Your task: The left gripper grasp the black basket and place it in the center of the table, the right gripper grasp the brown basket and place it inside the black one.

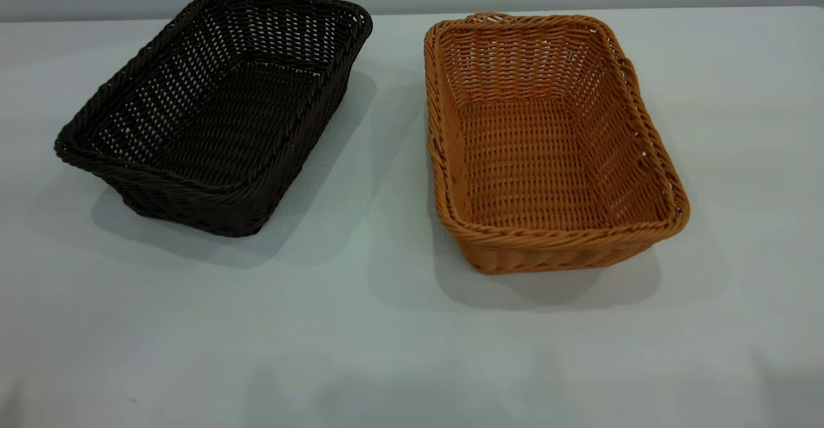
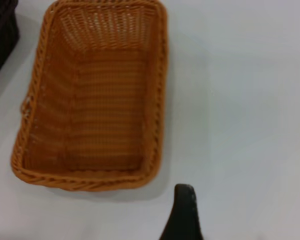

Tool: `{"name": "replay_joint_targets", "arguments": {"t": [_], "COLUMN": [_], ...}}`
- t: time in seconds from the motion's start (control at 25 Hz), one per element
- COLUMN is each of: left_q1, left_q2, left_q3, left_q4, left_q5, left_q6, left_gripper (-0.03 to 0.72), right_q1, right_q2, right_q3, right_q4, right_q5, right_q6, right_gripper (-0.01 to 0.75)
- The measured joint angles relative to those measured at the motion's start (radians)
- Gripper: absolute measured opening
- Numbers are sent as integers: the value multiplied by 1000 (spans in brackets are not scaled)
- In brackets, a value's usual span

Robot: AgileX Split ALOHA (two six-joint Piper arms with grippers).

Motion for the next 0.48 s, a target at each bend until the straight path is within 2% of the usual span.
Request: {"name": "replay_joint_targets", "arguments": {"t": [0.16,0.36,0.48], "left_q1": [0,0,0], "left_q2": [159,325,380], "left_q3": [-29,-83,-106], "left_q4": [0,0,0], "left_q5": [-91,-183,-210], "left_q6": [9,9,9], "left_gripper": [512,512,512], "right_q1": [20,181,263], "right_q2": [241,559,742], "right_q3": [-45,-110,-127], "right_q4": [221,503,645], "right_q5": [-52,-83,-84], "right_q6": [-154,-311,-250], "right_gripper": [542,547,552]}}
